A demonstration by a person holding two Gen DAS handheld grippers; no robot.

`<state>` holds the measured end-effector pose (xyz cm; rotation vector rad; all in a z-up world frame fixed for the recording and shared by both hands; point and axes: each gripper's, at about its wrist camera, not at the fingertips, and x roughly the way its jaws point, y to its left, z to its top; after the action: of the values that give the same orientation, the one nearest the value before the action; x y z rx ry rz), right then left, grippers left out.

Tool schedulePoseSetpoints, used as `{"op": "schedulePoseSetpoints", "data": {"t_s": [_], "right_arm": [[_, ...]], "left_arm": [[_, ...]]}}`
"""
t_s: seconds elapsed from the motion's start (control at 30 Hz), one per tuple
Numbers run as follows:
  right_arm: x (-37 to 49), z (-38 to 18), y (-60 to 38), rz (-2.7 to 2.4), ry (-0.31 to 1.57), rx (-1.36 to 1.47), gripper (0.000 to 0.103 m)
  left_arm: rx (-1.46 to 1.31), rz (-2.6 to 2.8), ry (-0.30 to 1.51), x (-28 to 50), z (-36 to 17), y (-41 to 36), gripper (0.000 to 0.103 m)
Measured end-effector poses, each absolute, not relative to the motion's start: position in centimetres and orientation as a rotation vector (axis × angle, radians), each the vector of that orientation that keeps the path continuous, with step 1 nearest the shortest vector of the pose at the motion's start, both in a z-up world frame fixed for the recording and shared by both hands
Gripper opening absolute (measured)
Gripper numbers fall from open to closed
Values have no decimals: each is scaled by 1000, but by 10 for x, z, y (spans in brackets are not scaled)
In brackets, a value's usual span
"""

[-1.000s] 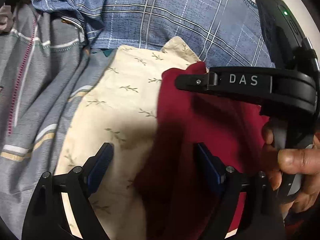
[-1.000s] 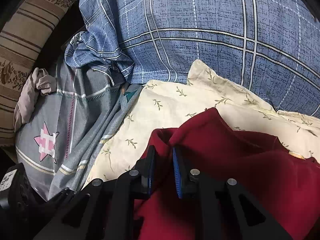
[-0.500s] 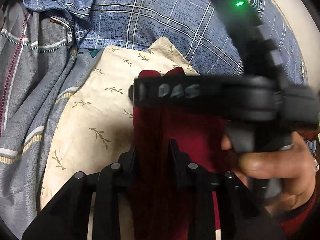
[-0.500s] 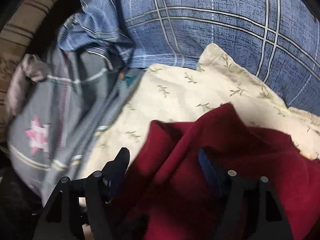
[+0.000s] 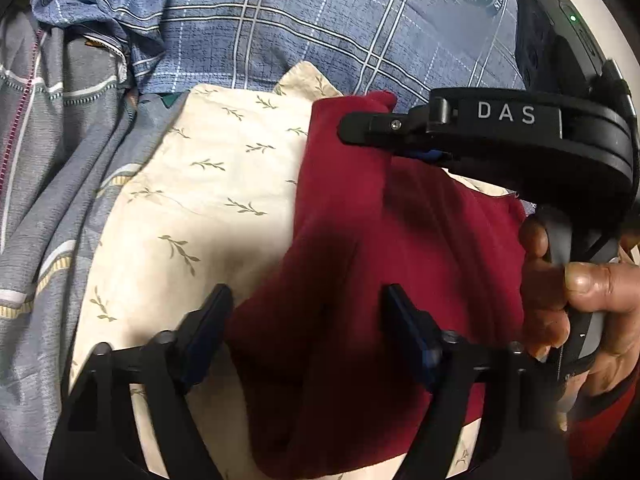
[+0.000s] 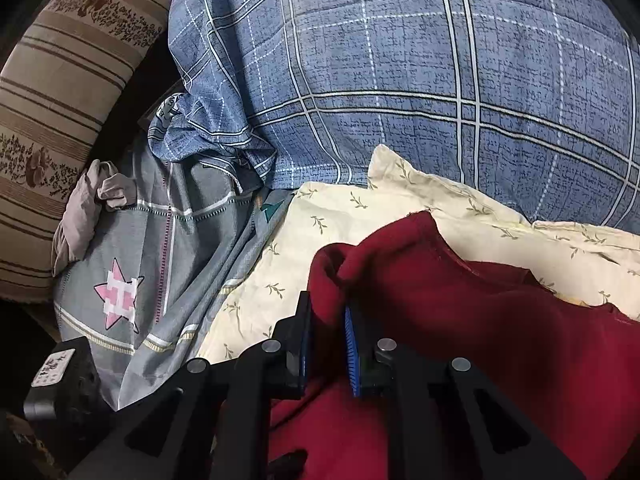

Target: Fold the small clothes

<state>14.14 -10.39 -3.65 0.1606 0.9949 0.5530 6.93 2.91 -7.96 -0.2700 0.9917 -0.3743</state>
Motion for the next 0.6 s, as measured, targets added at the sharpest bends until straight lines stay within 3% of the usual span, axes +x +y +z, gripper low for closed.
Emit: {"op": "schedulePoseSetpoints", "data": {"t_s": [0.13,0.33,0.47,0.6], "right_arm": [[143,-42,-94,548,1019,114,15],[154,-51,-84,542,1078,103,21],[163,-66,-75,530,1146,108,50],[165,-74,-64,510,1135,46,50]], "left_arm": [[-284,-367,998,70,-80,31,58],[-277,-359,997,67,-81,31,55],[-266,-352,996,67,-81,29,55],[-261,-346,997,67,-82,28,55]]}}
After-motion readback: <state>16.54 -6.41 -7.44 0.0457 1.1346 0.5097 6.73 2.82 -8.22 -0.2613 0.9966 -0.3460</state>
